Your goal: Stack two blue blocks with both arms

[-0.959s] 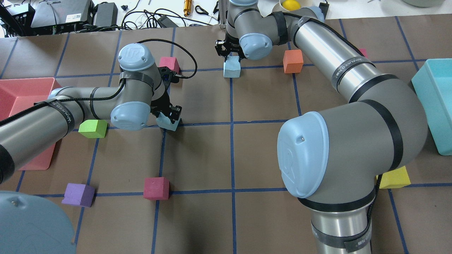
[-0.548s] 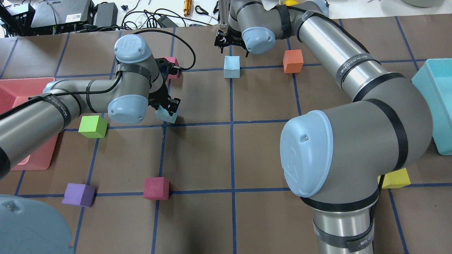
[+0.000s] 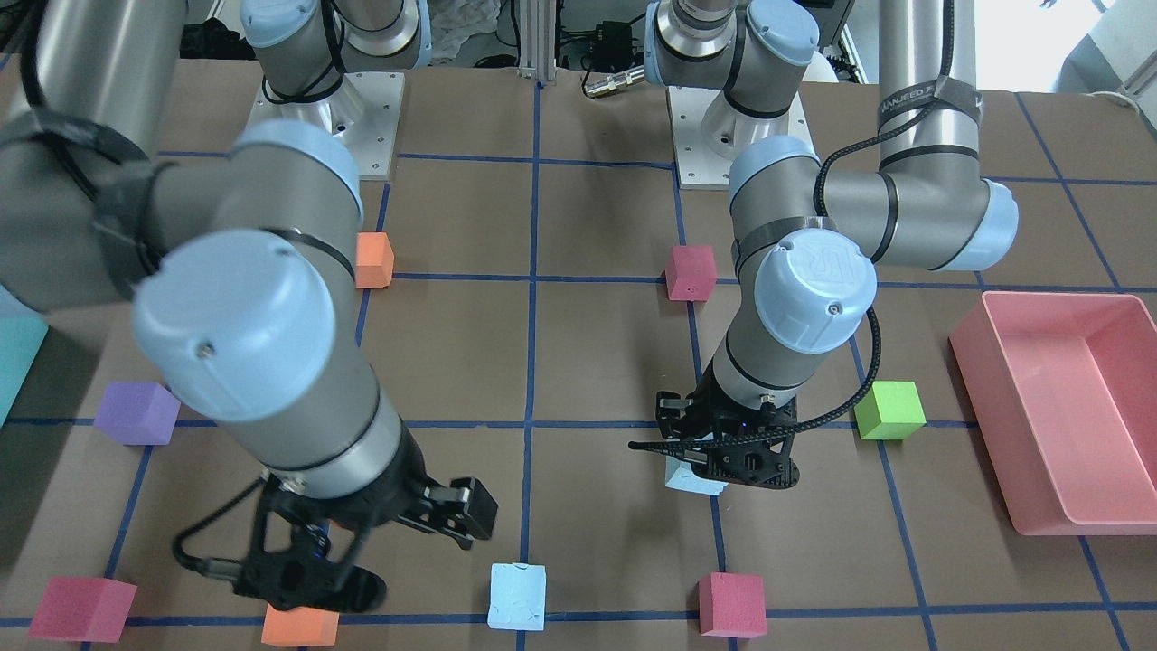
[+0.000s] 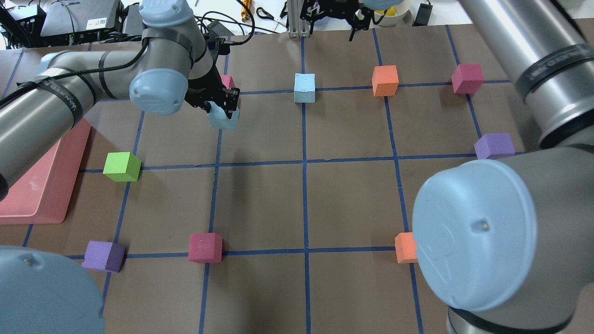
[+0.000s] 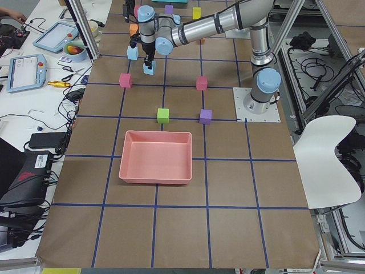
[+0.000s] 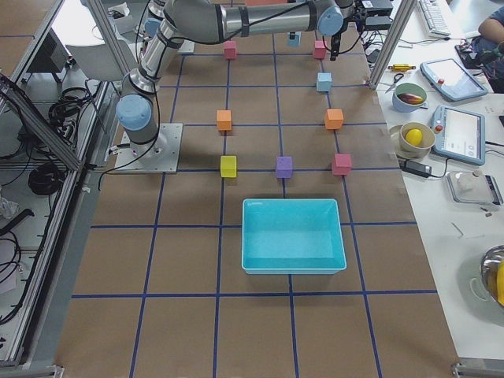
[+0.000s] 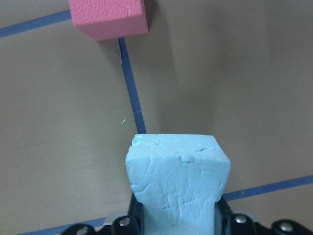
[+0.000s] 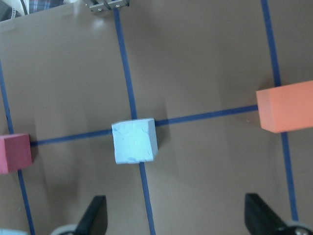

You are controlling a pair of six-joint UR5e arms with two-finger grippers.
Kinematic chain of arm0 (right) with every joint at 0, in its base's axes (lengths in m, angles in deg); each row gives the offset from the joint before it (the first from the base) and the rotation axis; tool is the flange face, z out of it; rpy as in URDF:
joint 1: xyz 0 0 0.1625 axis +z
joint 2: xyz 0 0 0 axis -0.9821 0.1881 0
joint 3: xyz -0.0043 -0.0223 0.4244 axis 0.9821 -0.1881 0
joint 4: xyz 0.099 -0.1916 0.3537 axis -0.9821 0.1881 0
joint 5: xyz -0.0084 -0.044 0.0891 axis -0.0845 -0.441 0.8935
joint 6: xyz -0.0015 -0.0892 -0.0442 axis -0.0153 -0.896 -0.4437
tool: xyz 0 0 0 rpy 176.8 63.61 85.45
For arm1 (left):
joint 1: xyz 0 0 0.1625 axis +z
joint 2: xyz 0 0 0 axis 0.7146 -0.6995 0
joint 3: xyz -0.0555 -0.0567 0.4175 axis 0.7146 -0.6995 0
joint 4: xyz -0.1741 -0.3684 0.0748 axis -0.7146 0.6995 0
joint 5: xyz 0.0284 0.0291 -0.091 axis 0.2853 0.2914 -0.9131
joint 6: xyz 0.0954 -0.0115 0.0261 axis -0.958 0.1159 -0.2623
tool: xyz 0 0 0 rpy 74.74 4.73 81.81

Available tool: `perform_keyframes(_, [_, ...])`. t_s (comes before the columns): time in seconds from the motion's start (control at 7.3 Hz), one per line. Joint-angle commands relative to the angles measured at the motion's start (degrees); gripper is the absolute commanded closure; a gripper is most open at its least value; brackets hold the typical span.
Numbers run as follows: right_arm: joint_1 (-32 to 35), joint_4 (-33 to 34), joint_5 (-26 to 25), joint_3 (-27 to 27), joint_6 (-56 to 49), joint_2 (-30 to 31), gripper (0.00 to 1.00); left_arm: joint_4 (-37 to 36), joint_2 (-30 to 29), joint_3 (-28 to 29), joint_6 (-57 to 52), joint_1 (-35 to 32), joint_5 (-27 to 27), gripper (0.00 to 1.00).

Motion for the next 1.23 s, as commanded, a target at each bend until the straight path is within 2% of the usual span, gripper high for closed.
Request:
perform_keyframes(0.0, [-3.8, -18.1, -0.9, 0.8, -7.5, 8.8, 0.0, 3.5, -3.6, 9.0, 7.4, -2.7, -2.2, 0.84])
perform_keyframes(0.14, [-6.2, -20.6, -0.9, 2.5, -8.3, 11.6, 0.0, 3.6, -6.0, 12.3, 11.4, -4.6, -1.7, 0.84])
perform_keyframes(0.27, [-7.6, -21.0, -1.7, 8.1, -8.5, 15.2, 0.0, 3.5, -8.4, 15.6, 16.3, -6.5, -1.6, 0.84])
perform_keyframes(0.41, [-7.9, -17.2, -3.5, 17.4, -8.7, 19.5, 0.0, 3.6, -10.6, 18.8, 19.8, -8.6, -1.6, 0.84])
perform_keyframes(0.55, [-7.9, -9.6, -3.7, 25.8, -10.2, 24.3, 0.0, 3.4, -12.9, 21.2, 22.8, -10.4, -1.5, 0.84])
perform_keyframes(0.68, [-7.8, -3.5, -3.7, 31.8, -11.0, 28.0, 0.0, 3.3, -15.1, 23.9, 23.4, -11.3, -1.0, 0.85])
perform_keyframes(0.96, [-7.2, -2.8, -3.6, 33.1, -11.1, 29.4, 0.0, 4.0, -19.5, 29.5, 22.5, -11.8, 0.7, 0.85])
perform_keyframes(1.1, [-7.2, -2.8, -3.3, 33.2, -11.1, 29.3, 0.0, 4.4, -20.8, 30.4, 22.3, -12.3, 0.8, 0.85])
